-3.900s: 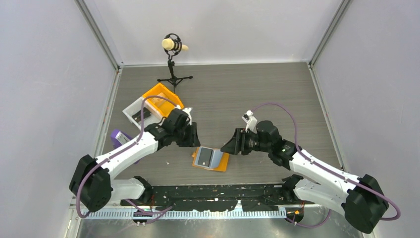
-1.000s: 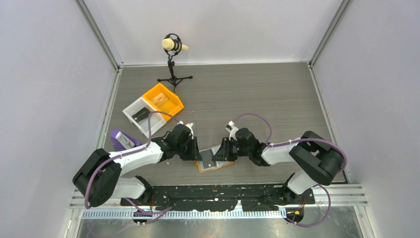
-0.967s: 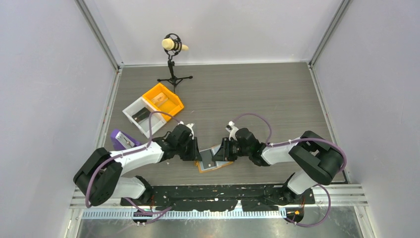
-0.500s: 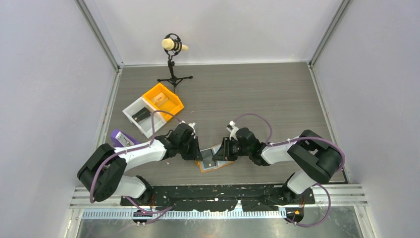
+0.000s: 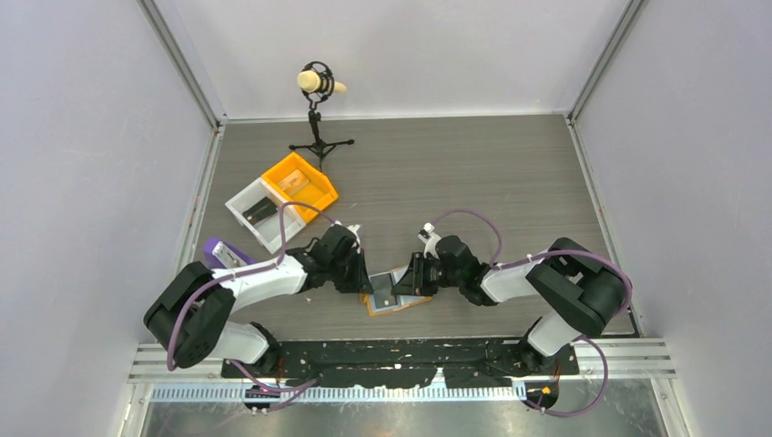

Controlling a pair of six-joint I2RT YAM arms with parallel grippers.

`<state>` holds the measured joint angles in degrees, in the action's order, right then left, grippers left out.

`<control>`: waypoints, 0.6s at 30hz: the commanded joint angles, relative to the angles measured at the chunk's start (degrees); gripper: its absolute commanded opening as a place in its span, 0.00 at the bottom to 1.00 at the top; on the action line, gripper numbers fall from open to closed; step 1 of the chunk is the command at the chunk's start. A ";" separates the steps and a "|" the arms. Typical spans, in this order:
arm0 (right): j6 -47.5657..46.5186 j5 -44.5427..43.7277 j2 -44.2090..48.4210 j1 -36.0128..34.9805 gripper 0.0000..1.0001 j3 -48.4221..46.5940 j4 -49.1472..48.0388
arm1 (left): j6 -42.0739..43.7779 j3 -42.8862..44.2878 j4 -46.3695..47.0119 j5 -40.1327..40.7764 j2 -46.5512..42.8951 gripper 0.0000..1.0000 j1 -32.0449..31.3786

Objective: Take the credit cards out of the card holder
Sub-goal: Remove the credit card from the card holder.

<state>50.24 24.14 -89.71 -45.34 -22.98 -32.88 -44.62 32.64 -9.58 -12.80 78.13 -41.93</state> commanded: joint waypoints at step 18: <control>2.51 5.24 -1.24 1.92 0.05 2.97 -16.68 | -1.61 0.13 6.82 -2.61 5.28 0.07 -1.66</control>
<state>51.40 27.35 -90.80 -42.87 -19.38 -39.05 -45.67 32.88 -6.09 -14.24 80.25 -41.87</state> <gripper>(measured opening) 0.067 0.073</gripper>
